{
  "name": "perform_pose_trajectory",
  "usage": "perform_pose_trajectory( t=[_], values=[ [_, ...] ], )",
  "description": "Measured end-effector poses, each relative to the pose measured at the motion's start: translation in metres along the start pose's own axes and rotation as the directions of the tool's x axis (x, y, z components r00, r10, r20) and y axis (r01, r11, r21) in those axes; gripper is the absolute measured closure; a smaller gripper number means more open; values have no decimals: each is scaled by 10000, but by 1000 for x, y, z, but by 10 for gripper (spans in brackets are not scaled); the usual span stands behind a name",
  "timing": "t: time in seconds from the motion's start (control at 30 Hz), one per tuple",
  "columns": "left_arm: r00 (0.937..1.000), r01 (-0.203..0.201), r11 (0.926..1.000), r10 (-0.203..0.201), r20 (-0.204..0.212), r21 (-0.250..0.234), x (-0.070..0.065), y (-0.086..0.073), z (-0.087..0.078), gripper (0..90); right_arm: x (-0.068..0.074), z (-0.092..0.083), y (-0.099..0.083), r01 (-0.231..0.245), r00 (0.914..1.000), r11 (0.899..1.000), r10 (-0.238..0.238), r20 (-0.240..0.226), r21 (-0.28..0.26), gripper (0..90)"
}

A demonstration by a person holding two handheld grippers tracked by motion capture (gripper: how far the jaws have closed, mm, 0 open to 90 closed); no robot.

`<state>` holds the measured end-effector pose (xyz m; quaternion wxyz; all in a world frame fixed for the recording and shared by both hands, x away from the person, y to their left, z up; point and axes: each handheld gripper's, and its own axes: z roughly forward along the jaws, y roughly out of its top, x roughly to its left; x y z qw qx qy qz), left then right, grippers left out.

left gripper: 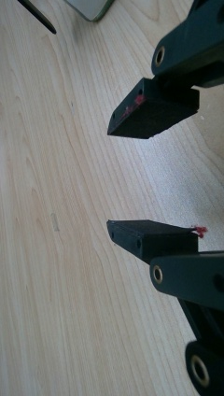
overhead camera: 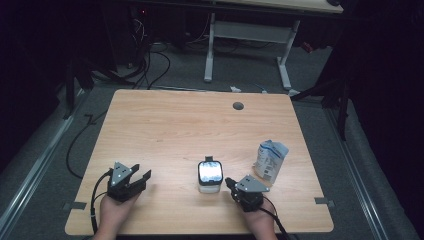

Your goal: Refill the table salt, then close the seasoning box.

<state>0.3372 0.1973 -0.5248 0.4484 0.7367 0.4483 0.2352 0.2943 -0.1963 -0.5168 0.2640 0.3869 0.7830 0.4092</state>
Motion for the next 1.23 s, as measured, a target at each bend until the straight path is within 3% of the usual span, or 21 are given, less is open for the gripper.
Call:
perform_pose_trajectory(
  t=[0.23,0.33,0.5,0.67,0.83,1.03,1.23],
  values=[
    [10000,-52,10000,51,61,30,-1,-1,-3,480,-26,-24,-14,-604,9965,9979,616,567,-219,836],
    [9999,-29,10000,28,112,85,-3,-1,-2,481,-31,-32,-22,-906,9945,9952,923,496,-358,833],
    [9999,33,9999,-35,130,107,-9,-2,-1,480,-30,-31,-24,-989,9941,9946,1002,421,-322,834],
    [9995,-250,9997,249,201,52,-12,-3,-4,480,-27,-25,-21,-724,9965,9972,730,397,-173,823],
    [9997,-32,10000,32,241,-17,-10,0,0,477,-30,-30,-20,-823,9950,9962,837,552,-284,779],
    [9990,-271,9995,264,358,174,-13,0,3,477,-34,-37,-26,-1131,9911,9931,1150,670,-314,761],
    [9981,-392,9991,383,483,181,-15,1,2,463,-32,-38,-26,-926,9933,9953,943,662,-279,736]
  ],
)
